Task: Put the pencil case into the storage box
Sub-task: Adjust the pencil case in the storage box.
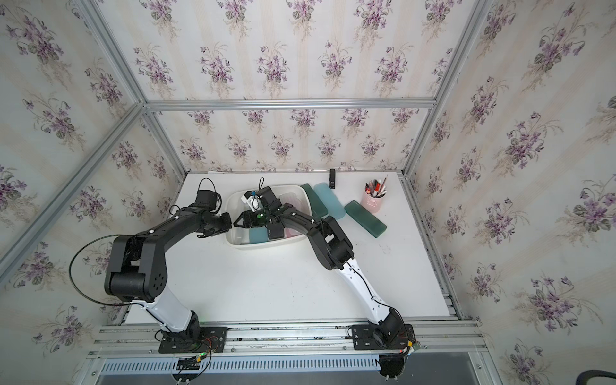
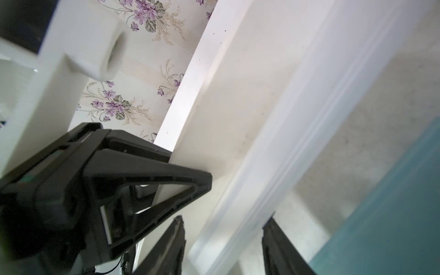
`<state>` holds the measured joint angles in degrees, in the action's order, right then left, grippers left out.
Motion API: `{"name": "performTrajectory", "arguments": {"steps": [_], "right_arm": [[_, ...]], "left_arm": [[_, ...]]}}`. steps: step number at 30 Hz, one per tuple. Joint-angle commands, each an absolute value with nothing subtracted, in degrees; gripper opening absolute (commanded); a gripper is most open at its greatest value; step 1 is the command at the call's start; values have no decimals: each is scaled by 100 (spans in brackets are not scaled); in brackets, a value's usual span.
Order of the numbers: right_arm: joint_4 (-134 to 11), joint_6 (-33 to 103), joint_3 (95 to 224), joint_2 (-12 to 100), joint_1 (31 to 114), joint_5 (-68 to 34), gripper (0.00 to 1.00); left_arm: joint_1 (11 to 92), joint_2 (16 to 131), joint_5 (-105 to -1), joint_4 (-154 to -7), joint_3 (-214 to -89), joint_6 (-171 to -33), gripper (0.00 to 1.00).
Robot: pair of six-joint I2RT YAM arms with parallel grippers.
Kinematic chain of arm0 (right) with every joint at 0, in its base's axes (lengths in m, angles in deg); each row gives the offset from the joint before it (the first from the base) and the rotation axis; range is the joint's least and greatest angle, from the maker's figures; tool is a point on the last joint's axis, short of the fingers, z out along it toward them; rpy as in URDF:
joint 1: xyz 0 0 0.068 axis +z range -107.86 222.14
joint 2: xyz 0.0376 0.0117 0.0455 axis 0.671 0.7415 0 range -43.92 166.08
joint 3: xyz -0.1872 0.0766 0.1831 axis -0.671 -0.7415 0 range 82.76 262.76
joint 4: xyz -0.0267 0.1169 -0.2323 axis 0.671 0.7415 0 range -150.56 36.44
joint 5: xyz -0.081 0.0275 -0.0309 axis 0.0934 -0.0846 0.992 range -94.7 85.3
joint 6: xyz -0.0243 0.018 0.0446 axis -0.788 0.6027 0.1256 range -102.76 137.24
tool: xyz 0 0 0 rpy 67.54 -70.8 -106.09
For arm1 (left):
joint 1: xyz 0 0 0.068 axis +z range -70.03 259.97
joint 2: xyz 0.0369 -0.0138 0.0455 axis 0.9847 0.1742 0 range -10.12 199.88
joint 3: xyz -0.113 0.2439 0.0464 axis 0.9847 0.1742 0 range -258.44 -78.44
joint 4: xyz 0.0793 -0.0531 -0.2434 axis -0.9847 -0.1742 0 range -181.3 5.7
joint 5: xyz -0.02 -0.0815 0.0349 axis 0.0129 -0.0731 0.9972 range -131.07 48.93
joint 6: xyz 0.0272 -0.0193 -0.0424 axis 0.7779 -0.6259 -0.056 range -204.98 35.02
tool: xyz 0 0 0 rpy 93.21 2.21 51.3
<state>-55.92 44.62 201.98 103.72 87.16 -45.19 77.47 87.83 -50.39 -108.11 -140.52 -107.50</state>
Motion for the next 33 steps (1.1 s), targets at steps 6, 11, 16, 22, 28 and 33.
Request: {"name": "performTrajectory", "arguments": {"steps": [6, 11, 16, 22, 28, 33], "right_arm": [[-4770, 4204, 20097, 10375, 8723, -3930, 69], [-4737, 4238, 20097, 10374, 8698, -3947, 69], [-4778, 4320, 20023, 10317, 8653, -4016, 76], [-5037, 4475, 19973, 10255, 8619, -4302, 95], [-4953, 4501, 20045, 10428, 8574, -4266, 85], [-4859, 4446, 19992, 10468, 8550, -4100, 55]], "left_arm": [[7724, 8744, -5434, -10926, -14049, -10599, 16], [7733, 8660, -5412, -10948, -14024, -10623, 15], [7733, 8542, -5425, -10953, -14017, -10625, 15], [7733, 8517, -5449, -10926, -13980, -10634, 14], [7734, 8605, -5442, -10916, -13997, -10620, 14], [7734, 8706, -5451, -10865, -13990, -10626, 14]]}}
